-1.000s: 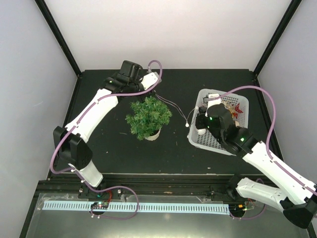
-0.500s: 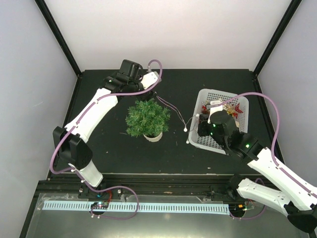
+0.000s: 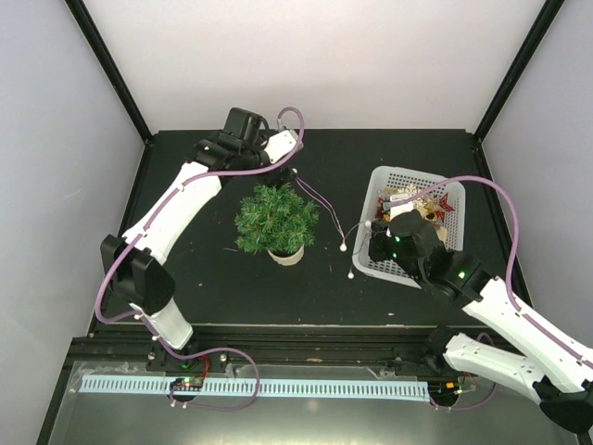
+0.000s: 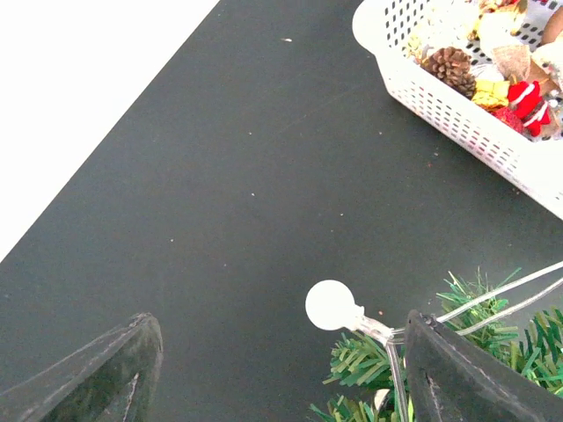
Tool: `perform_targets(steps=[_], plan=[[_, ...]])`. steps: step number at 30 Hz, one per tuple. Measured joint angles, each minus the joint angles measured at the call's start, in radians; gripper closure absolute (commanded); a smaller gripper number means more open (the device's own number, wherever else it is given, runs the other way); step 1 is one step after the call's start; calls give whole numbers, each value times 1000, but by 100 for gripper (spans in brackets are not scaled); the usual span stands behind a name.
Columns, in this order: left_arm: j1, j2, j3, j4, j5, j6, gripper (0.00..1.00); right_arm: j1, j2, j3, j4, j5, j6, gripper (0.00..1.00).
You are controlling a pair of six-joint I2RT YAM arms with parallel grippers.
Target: Decorate the small christmas tree
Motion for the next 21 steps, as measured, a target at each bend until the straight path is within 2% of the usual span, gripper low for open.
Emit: perform_targets(steps=[4, 6, 13, 21], plan=[[0, 0, 5, -3, 26, 6, 17, 0, -6, 0, -8, 0, 6, 99], [0, 0, 6, -9, 47, 15, 11, 0, -5, 0, -9, 1, 6, 99], [1, 1, 33, -56, 105, 98, 2, 0, -5, 0, -11, 1, 6, 99], [6, 31, 74, -84, 77, 175, 1, 0, -3, 0, -10, 2, 6, 99]])
